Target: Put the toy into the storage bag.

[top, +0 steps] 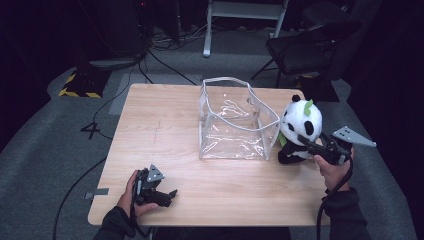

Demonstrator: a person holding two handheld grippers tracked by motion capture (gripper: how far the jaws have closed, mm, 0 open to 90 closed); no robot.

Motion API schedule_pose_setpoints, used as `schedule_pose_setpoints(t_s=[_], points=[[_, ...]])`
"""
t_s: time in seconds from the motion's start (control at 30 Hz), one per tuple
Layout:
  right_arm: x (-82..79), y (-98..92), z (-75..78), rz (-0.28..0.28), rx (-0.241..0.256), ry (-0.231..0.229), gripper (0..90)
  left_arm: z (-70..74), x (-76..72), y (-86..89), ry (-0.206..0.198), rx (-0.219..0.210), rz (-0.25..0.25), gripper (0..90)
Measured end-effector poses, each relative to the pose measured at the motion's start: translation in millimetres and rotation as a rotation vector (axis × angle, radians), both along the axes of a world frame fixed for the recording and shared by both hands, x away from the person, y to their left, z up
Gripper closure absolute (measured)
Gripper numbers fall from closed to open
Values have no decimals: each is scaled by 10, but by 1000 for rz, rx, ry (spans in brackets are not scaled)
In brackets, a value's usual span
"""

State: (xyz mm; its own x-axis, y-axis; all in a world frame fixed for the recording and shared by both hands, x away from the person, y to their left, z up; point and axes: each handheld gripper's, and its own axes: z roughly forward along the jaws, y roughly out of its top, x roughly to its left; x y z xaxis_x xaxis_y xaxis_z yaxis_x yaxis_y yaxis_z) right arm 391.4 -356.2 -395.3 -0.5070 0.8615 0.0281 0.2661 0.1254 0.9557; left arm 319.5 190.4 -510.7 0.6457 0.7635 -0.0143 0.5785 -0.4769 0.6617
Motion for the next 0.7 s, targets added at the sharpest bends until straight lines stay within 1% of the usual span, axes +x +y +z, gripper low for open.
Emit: schedule_pose_setpoints(t_s=[0.17, 0.4, 0.53, 0.7], points=[[-36, 6, 48, 8, 2, -14, 395, -1, -8, 5, -1, 0, 0, 6], [-38, 8, 110, 8, 1, -30, 395, -1, -6, 5, 0, 0, -1, 5], [-33, 17, 143, 11, -9, -40, 396, -1, -6, 5, 0, 0, -1, 5], [-36, -2, 195, 9, 5, -51, 396, -1, -7, 5, -1, 0, -1, 5]])
